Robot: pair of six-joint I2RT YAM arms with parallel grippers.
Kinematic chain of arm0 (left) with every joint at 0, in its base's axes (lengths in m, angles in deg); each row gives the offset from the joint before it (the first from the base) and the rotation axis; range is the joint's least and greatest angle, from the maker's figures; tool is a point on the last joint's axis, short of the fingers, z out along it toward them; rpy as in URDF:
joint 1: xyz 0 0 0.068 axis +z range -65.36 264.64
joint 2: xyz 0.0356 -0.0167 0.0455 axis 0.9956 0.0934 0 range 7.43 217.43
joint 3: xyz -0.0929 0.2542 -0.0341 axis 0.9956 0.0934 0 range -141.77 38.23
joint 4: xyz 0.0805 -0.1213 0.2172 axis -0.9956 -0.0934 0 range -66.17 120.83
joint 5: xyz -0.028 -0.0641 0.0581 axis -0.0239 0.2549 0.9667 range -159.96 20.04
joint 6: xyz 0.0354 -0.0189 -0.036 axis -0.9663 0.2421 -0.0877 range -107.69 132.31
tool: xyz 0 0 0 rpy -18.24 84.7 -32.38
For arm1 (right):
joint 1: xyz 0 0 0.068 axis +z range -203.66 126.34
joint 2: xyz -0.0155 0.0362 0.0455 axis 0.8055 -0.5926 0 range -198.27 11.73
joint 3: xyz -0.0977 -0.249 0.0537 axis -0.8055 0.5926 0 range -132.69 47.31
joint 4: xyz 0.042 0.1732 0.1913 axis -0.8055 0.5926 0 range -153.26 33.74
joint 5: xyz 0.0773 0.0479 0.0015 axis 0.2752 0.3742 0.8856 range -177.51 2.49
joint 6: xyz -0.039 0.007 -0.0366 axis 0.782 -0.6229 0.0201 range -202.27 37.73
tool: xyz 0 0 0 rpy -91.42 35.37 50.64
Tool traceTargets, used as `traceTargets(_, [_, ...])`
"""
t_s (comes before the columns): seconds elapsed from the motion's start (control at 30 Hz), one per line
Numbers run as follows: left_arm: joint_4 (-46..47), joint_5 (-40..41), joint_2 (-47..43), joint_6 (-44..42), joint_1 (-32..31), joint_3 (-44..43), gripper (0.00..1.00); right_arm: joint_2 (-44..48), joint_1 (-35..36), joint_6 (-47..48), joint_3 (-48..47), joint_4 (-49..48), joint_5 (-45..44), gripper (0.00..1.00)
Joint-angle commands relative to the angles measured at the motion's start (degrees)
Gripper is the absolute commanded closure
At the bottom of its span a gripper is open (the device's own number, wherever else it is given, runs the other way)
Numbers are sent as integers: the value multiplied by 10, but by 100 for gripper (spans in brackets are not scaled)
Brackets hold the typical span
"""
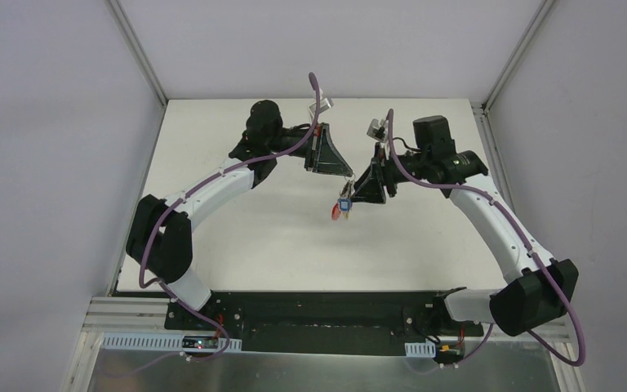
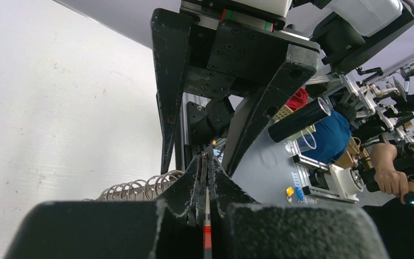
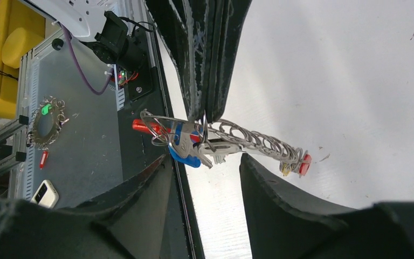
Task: Put the keys on the keyring
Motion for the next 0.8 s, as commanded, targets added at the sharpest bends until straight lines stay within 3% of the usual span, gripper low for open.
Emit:
traceTargets(0.0, [40, -15, -6, 3, 5, 1, 100, -9, 9, -18, -12, -35, -1, 47])
traceTargets(0.43, [19, 4, -7, -11, 5, 6, 100, -22, 23, -49, -12, -66, -39, 47])
traceTargets(0.6, [19, 3, -9, -11, 5, 6, 100, -24, 24, -53, -8, -72, -34, 56])
traceTargets(0.77, [19, 2, -7, -12, 5, 4, 100, -22, 23, -47, -9, -66, -30, 74])
